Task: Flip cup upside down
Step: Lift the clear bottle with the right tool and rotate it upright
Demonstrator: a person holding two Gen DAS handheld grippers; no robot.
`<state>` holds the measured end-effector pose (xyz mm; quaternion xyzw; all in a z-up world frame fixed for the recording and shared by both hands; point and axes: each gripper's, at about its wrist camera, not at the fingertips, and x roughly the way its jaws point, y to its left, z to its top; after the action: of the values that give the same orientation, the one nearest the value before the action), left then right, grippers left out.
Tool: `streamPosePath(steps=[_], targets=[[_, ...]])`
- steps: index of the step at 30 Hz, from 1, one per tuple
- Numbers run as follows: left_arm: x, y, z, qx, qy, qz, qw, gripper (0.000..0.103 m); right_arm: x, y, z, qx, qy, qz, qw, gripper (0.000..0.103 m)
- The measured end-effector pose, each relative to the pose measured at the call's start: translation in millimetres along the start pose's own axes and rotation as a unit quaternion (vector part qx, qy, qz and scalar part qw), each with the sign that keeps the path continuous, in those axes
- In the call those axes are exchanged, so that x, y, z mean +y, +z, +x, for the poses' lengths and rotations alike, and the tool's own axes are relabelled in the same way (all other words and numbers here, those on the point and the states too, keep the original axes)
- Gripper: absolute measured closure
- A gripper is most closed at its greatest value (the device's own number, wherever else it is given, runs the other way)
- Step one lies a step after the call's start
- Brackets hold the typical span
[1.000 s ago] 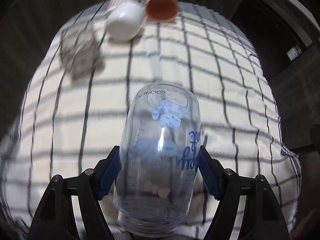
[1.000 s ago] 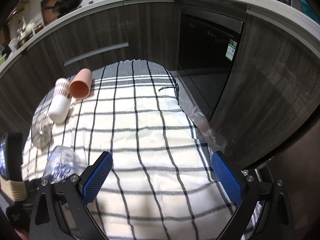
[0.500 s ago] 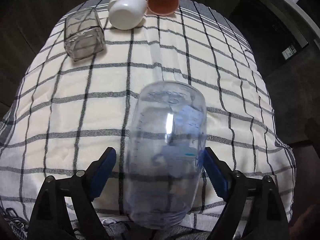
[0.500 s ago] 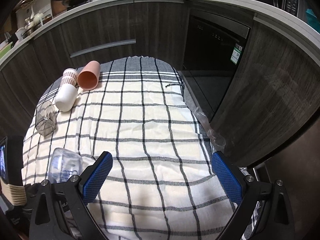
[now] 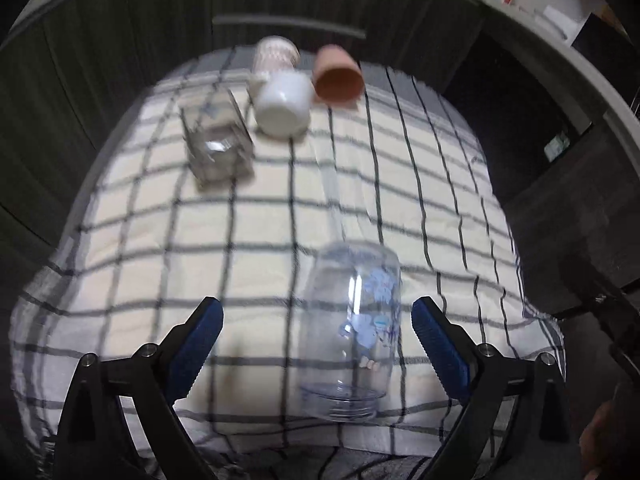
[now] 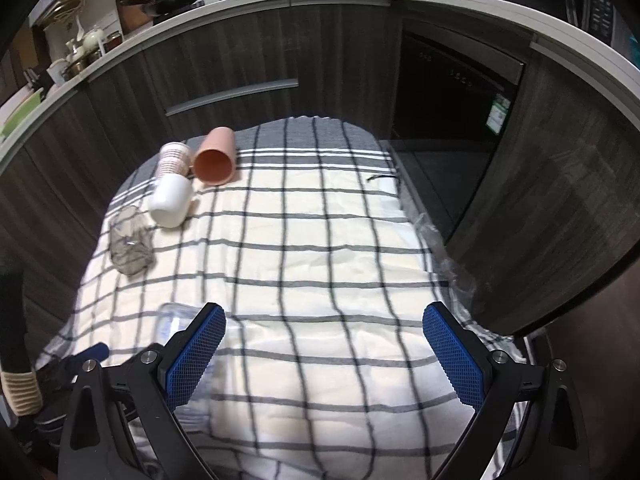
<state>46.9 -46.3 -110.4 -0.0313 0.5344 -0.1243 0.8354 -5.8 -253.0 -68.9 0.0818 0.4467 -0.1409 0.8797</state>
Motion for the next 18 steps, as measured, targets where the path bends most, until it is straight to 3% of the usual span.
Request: streamPosePath(steps=[6,8,14,18], targets=[[30.6,9.1,-27.4,-0.033,0.033,-0.02,0.9987,0.006,23.7,17.8,19.2,0.07,0.067,0.004,0.995,0.004],[42.5,11.2,-36.1,-0.047,0.044,-0.028,0.9975,0.006,33.9,26.4,34.8,0.118,0.095,0.005,0.988,0.004],[64.5,15.1,-58.2,-0.098,0.069,-0.045,0.9917,0.004,86.1,39.9,81.3,0.262,0.133,-0.04,0.955,0.004],[71.5,22.5,-64.4,-0.121,0.078,-0.044,0.9886,0.002,115.5,33.7,110.8,0.346,0.121,-0.077,0.927,0.004]])
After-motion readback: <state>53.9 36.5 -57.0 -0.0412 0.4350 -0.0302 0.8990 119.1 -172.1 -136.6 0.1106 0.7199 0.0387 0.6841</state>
